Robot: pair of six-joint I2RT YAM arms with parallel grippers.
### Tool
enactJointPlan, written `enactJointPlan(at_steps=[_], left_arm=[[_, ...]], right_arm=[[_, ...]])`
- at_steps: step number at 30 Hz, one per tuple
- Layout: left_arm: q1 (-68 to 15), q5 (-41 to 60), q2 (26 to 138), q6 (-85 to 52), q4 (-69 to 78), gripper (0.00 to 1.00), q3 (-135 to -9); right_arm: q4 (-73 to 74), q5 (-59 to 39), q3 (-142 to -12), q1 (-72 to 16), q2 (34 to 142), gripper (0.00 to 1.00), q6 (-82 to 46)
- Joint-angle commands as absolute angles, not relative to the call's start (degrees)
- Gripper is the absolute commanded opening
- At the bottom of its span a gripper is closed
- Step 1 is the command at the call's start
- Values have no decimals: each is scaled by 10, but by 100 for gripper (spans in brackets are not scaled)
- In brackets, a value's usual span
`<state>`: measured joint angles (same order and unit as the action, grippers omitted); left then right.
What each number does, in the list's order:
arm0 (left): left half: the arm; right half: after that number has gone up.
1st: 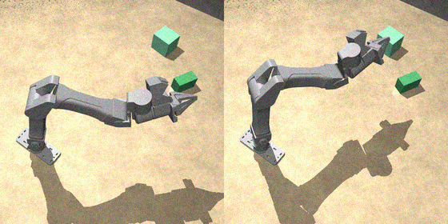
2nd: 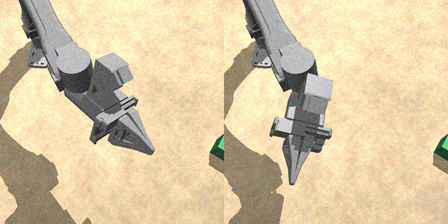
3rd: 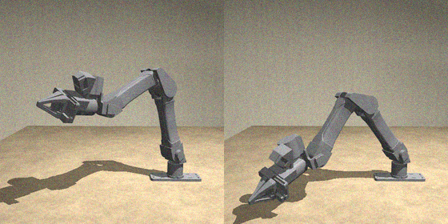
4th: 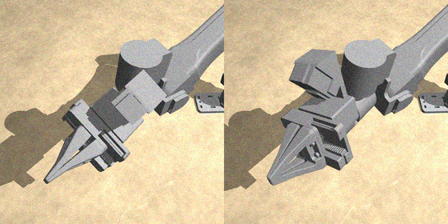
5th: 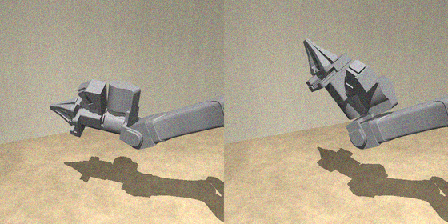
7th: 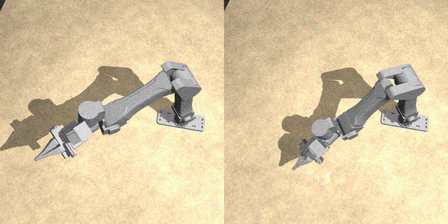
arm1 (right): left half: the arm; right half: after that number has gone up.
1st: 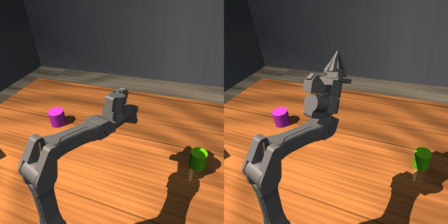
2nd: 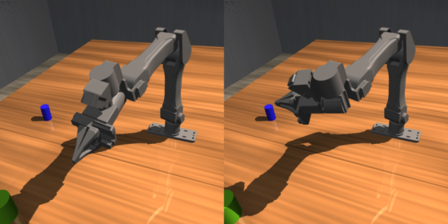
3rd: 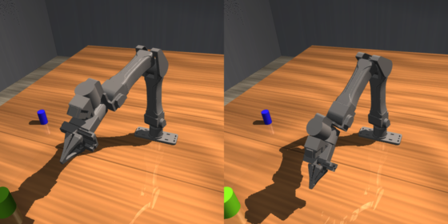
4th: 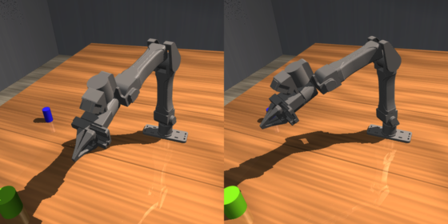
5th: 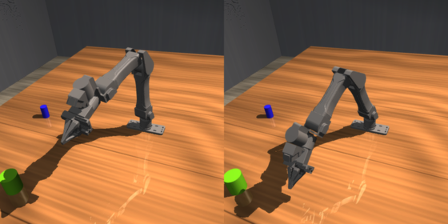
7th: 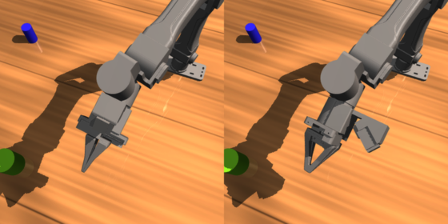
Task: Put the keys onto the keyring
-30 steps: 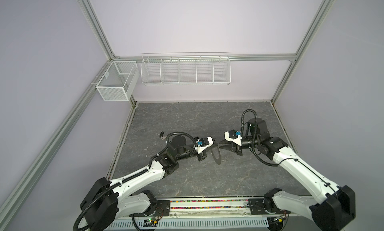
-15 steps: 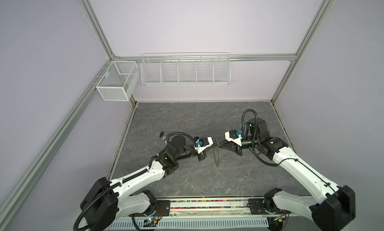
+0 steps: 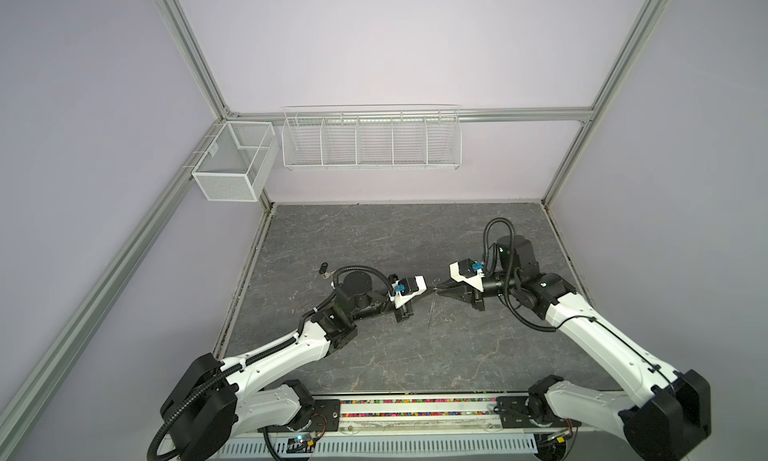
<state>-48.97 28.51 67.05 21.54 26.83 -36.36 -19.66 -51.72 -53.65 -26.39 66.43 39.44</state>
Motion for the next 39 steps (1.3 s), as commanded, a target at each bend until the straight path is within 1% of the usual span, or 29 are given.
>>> enactJointPlan(at_steps=[1, 3, 7, 11, 15, 21, 24, 29, 31, 33, 35, 39], left_arm=[[-489, 281, 655, 243, 292, 0, -355], [-490, 270, 641, 277, 291, 0, -347], [-496, 266, 619, 380, 305, 0, -320], [-502, 254, 608, 445, 326, 0, -301], [-517, 220, 609, 502, 360, 0, -284], [-540, 177, 605, 597, 358, 0, -278], [-546, 161, 603, 623, 363, 0, -275], [-546, 142, 609, 622, 372, 0, -269], [-546, 127, 613, 605, 374, 0, -268], [-546, 92, 616, 552, 386, 0, -266], [-543, 62, 618, 508, 395, 0, -264], [-504, 27, 602, 389, 385, 0, -265]], right_arm=[[-227, -511, -539, -266, 667, 22, 414], [-243, -472, -535, -265, 657, 24, 427], [-221, -387, -509, -254, 627, 30, 412], [-205, -341, -483, -243, 604, 30, 393], [-182, -334, -460, -240, 587, 30, 380], [-164, -324, -441, -240, 579, 29, 379], [-160, -316, -441, -241, 583, 29, 376], [-141, -316, -442, -240, 592, 29, 362], [-123, -306, -444, -241, 596, 28, 331], [-103, -286, -450, -239, 605, 28, 284], [-97, -288, -459, -239, 620, 28, 258], [-58, -300, -456, -241, 652, 28, 194]])
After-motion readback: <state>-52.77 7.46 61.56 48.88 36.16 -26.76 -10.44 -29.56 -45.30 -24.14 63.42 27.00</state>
